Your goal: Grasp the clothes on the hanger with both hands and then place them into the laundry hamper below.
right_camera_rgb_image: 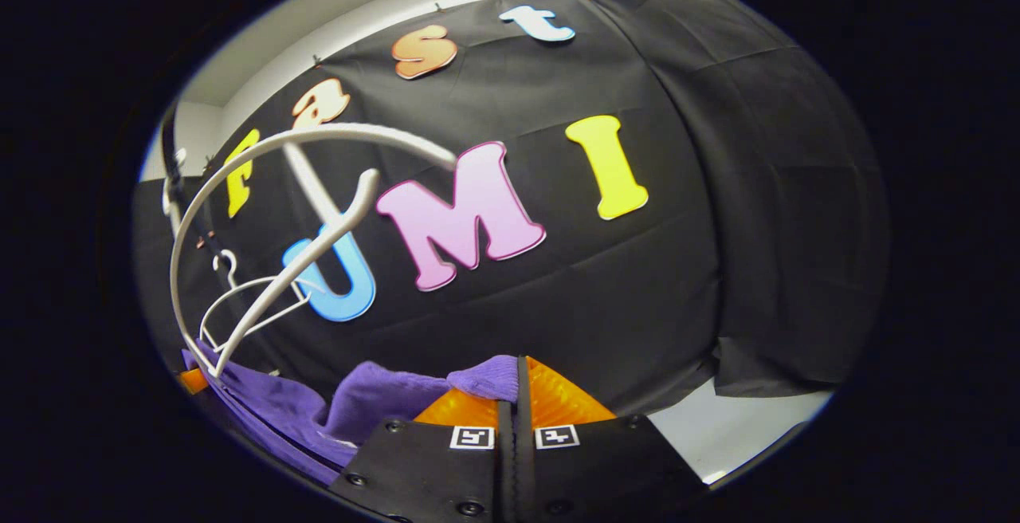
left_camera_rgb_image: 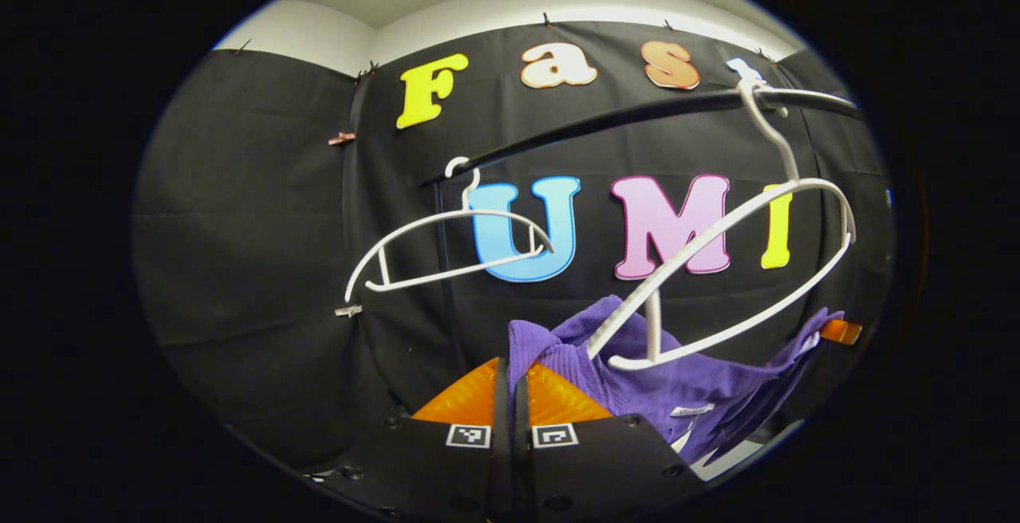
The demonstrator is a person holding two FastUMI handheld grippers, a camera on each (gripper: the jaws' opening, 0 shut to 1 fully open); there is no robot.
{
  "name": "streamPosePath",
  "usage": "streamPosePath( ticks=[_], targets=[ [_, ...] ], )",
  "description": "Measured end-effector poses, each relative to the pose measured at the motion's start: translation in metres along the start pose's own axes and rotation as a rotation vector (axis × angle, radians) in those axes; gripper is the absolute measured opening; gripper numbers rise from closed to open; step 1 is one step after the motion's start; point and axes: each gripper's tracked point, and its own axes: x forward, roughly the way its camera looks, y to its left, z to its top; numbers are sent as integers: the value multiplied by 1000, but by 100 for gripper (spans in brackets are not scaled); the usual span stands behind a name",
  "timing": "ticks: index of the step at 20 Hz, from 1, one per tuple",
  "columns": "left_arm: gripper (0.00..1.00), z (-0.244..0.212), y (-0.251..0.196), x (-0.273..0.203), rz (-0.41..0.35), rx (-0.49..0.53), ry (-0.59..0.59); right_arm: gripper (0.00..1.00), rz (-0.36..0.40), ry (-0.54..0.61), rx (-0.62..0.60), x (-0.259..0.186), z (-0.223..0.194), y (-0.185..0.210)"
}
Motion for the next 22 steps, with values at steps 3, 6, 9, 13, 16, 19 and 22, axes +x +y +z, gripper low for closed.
streamPosePath(
  ticks=[3,6,9,13,16,19,22],
  targets=[
    [5,-46,-1,-9,-31,-7,81,4,77,65,-7,-28,-30,23],
    [5,-81,-19,-25,-81,0,142,4,138,110,-21,-54,-49,48],
    [5,-94,-47,-43,-151,15,173,4,202,142,-34,-79,-60,77],
    [5,-67,-95,-80,-282,-1,138,4,299,122,-36,-108,-46,121],
    [5,-35,-117,-109,-364,-27,86,4,350,77,-50,-129,-25,140],
    [5,-31,-131,-125,-427,-50,73,4,362,91,-107,-139,-32,138],
    [5,-89,-138,-121,-440,-28,181,4,310,204,-160,-136,-85,106]
  ],
)
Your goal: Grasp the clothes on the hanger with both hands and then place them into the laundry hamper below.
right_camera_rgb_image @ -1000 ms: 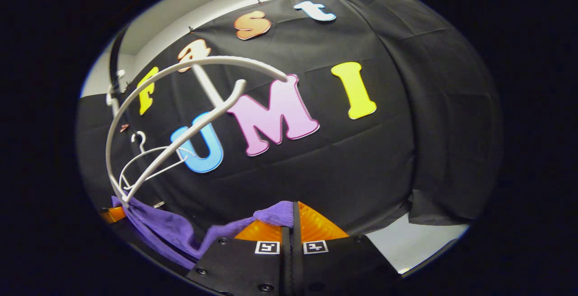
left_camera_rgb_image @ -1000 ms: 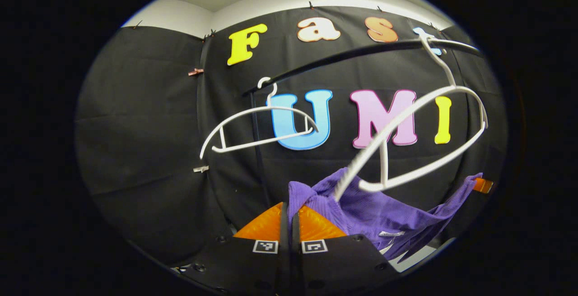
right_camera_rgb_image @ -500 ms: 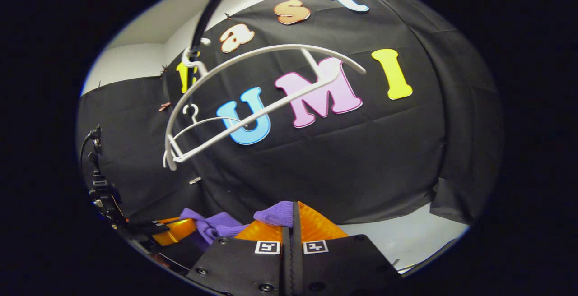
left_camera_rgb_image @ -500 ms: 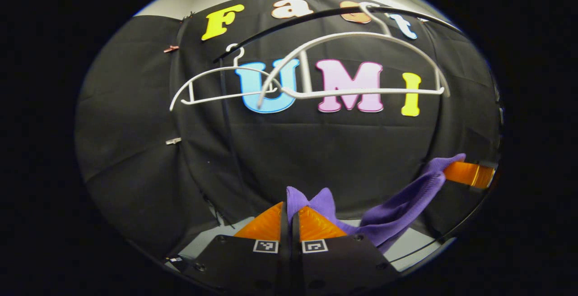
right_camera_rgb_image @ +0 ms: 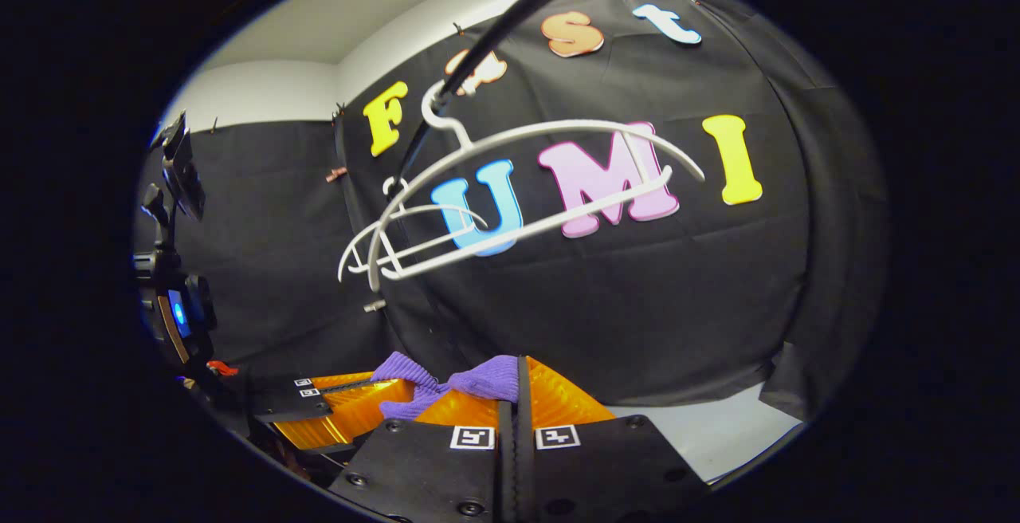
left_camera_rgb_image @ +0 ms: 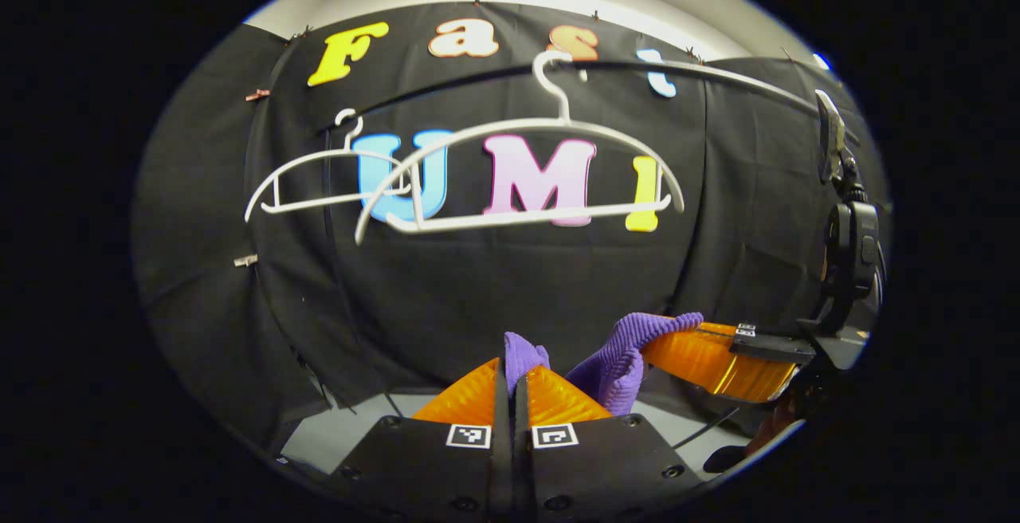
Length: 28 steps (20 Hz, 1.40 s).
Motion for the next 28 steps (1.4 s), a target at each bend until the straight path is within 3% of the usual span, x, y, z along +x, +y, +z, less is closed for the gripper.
streamPosePath(
  ticks=[2,4,5,7,8,10,11,19,22,24,28],
  targets=[
    [5,-56,9,20,31,-8,131,4,-76,146,-23,8,-57,-27],
    [6,-144,22,28,85,8,392,0,-211,401,-84,-4,-124,-60],
    [32,-176,27,24,98,10,484,23,-239,512,-93,-16,-153,-73],
    [86,-223,32,26,114,6,553,70,-274,568,-72,-19,-187,-90],
    [86,-239,30,26,113,0,580,64,-292,562,-57,-18,-192,-93],
    [85,-251,23,24,106,-10,609,73,-310,550,-14,-18,-187,-91],
    [84,-252,23,22,105,-7,614,85,-315,555,-1,-21,-190,-93],
    [85,-236,22,19,81,-17,577,88,-328,568,-41,-26,-189,-98],
    [85,-207,23,16,86,-18,527,89,-350,551,-40,-29,-182,-97],
    [85,-184,25,13,87,-26,485,100,-354,536,-23,-32,-174,-88],
    [86,-132,34,-1,92,-28,376,99,-366,463,-22,-44,-145,-69]
  ],
)
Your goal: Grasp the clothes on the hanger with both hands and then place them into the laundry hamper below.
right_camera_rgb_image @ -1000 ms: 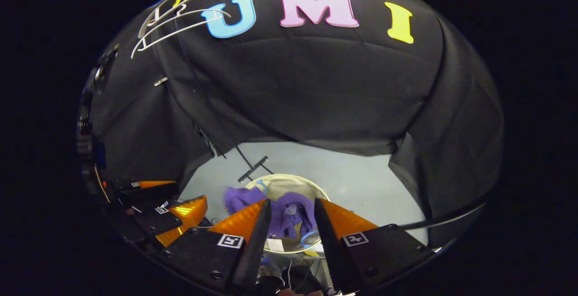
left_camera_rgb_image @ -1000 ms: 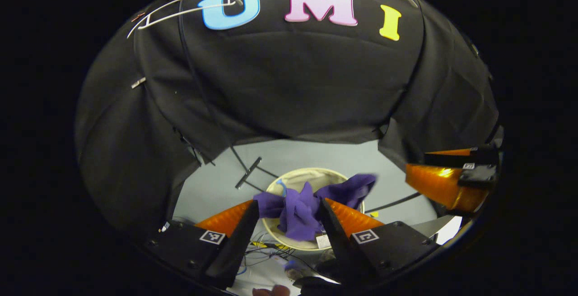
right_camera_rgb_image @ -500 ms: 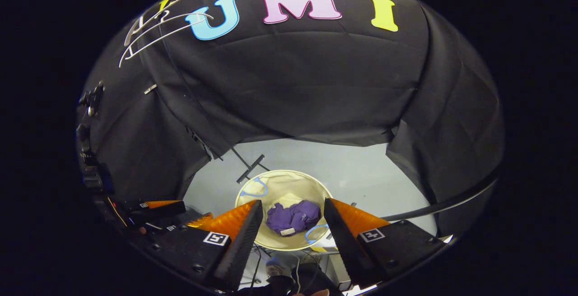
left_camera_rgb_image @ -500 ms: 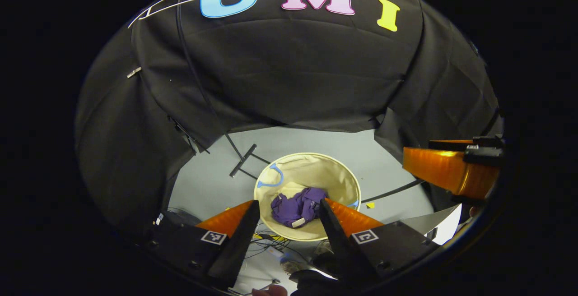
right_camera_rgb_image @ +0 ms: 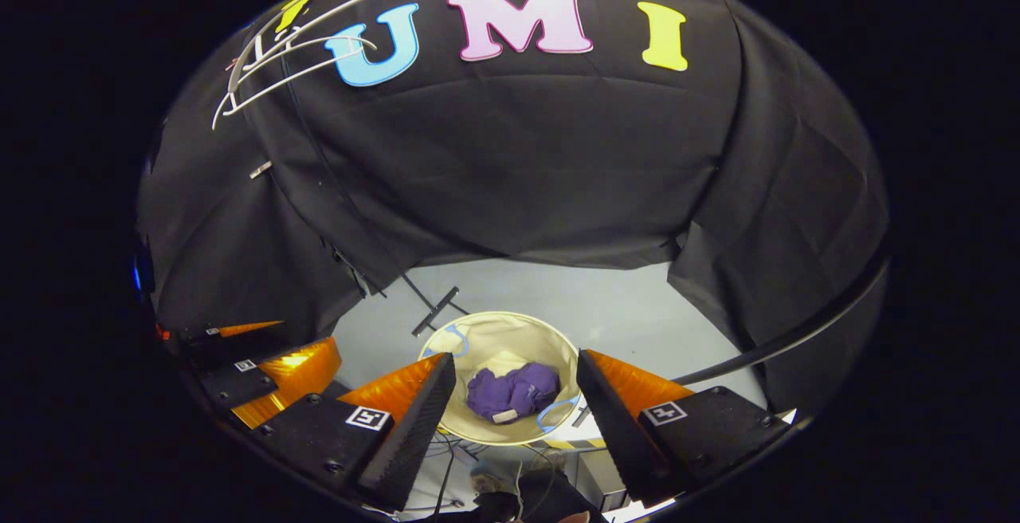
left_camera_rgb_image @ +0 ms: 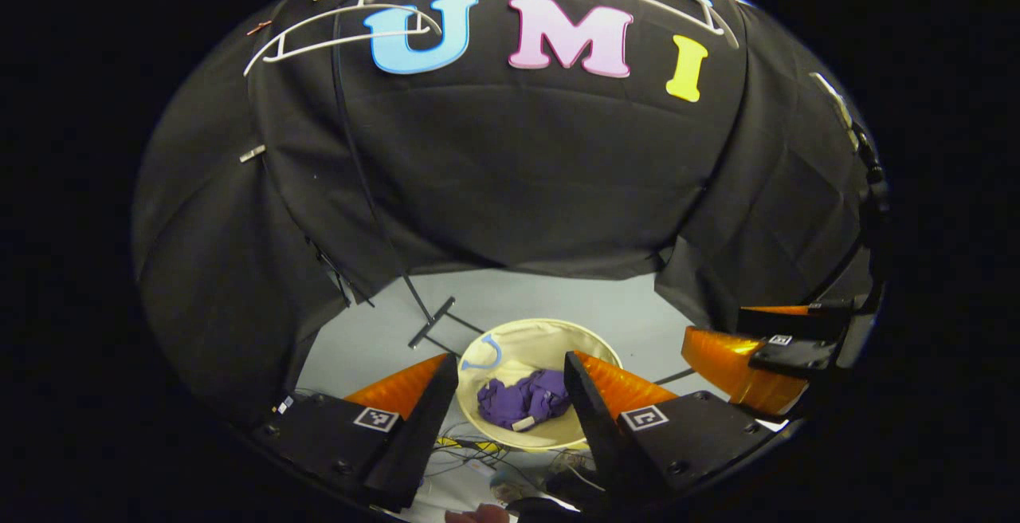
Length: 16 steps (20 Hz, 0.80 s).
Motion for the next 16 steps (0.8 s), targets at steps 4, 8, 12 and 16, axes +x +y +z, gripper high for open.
streamPosePath(
  ticks=[4,8,12,16],
  targets=[
    [86,44,6,-39,-3,-7,-123,98,-14,-122,-4,-37,39,16],
    [86,80,20,-81,-10,-30,-250,99,-12,-246,-6,-81,77,34],
    [86,110,30,-132,-17,-32,-356,98,-26,-355,-17,-123,108,49],
    [86,125,39,-176,-13,-9,-453,98,-48,-463,-40,-167,130,70]
  ],
)
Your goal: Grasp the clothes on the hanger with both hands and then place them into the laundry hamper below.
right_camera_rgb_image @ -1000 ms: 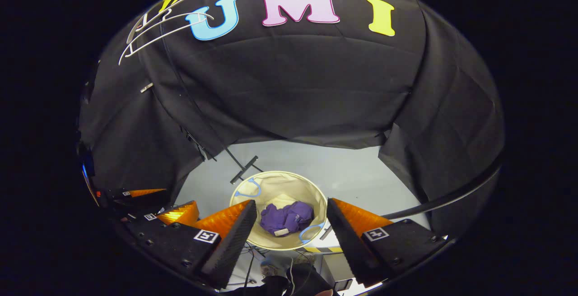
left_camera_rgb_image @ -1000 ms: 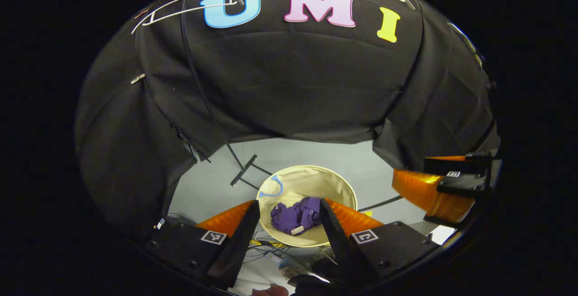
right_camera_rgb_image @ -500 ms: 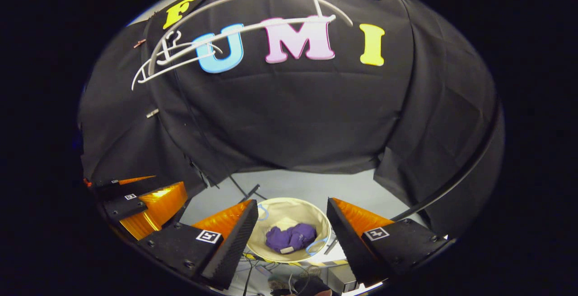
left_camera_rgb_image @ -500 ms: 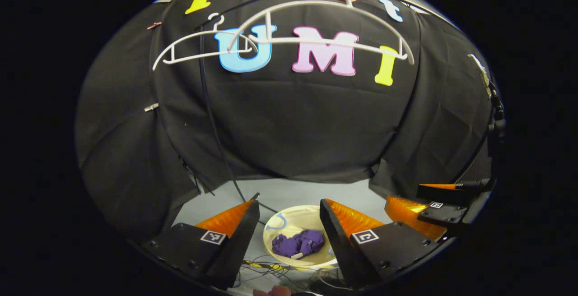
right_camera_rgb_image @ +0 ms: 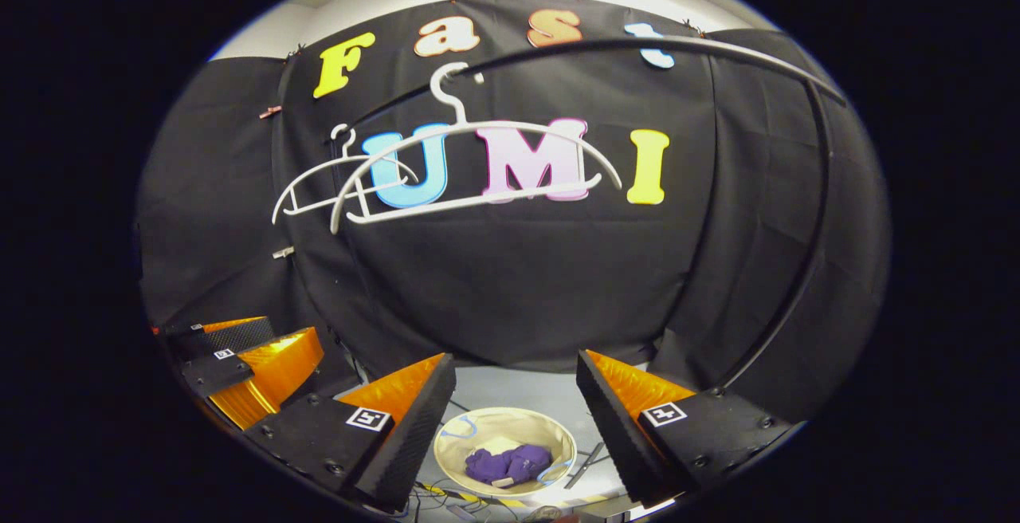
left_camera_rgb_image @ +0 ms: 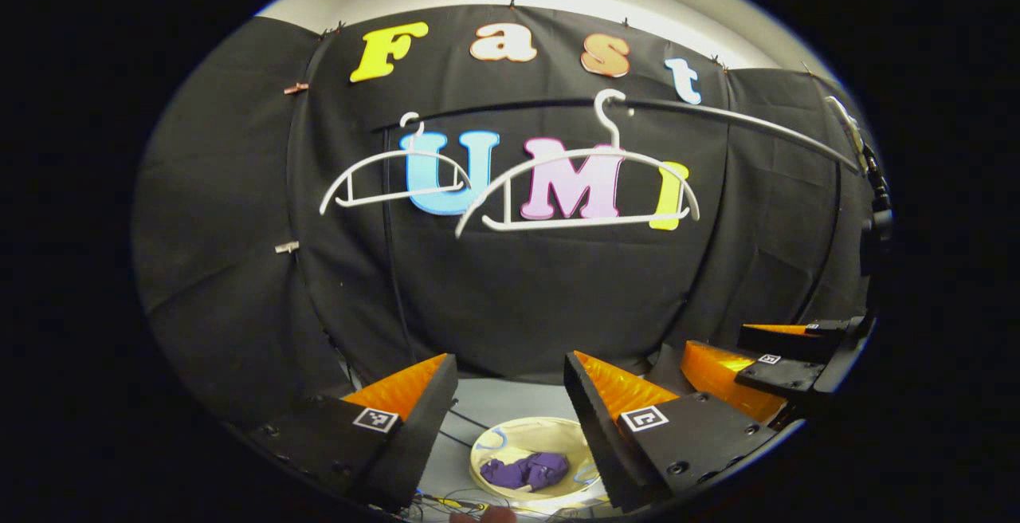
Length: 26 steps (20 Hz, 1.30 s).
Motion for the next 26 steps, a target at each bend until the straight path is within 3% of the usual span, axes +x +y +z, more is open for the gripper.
streamPosePath(
  ticks=[8,9,11,21,22,26],
  targets=[
    [86,39,25,-64,-19,-16,-136,98,-9,-145,6,-62,46,35],
    [85,42,27,-72,-19,-14,-155,93,-12,-159,10,-69,49,38],
    [86,45,32,-84,-19,0,-188,98,-20,-183,15,-81,54,38],
    [86,40,32,-121,-37,5,-193,98,-43,-254,5,-122,68,41],
    [86,40,32,-125,-38,8,-198,93,-41,-267,9,-125,71,42],
    [86,41,28,-137,-36,4,-210,98,-39,-311,-18,-131,87,44]
  ],
)
